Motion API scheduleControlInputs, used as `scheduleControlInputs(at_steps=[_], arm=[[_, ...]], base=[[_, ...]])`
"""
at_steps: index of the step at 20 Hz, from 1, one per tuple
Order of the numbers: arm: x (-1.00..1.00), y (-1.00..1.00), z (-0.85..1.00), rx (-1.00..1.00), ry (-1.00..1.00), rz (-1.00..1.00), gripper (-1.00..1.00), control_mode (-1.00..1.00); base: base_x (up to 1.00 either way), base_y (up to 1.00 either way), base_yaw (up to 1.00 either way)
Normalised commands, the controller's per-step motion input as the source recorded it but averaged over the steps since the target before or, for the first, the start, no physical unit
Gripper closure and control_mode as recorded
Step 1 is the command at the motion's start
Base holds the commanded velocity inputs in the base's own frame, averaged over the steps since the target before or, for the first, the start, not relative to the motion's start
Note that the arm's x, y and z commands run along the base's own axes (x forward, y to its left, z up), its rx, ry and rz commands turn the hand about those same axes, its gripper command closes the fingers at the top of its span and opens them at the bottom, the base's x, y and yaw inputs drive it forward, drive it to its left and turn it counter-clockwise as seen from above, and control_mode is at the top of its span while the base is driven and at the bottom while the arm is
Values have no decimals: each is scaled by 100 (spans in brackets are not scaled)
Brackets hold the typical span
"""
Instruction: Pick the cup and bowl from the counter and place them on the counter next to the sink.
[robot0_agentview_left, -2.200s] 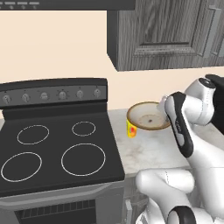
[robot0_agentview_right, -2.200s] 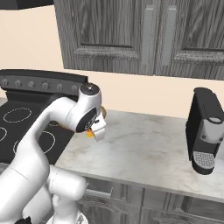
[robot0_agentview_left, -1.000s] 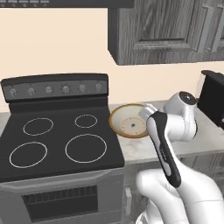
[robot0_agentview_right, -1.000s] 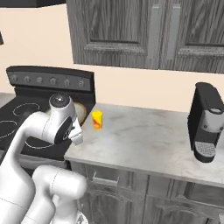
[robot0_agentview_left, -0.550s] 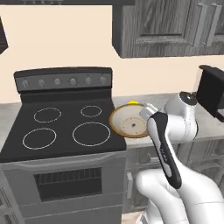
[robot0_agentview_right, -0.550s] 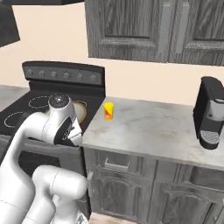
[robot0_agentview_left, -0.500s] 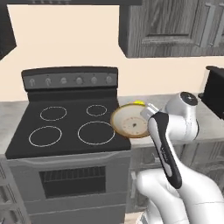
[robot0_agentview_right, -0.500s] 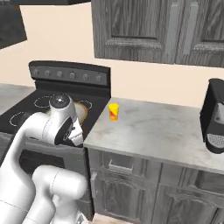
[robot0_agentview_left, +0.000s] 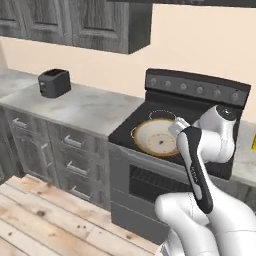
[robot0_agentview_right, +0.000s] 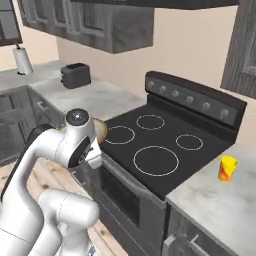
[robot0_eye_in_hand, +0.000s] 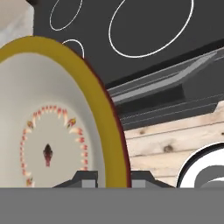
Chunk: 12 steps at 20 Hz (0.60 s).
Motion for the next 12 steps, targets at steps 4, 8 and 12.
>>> scheduleControlInputs(at_steps=[4, 8, 12], arm=[[0, 0, 0, 0, 0, 0, 100, 100], [0, 0, 0, 0, 0, 0, 100, 100], [0, 0, 0, 0, 0, 0, 100, 100]], base=[[0, 40, 100], [0, 32, 100], [6, 25, 99]])
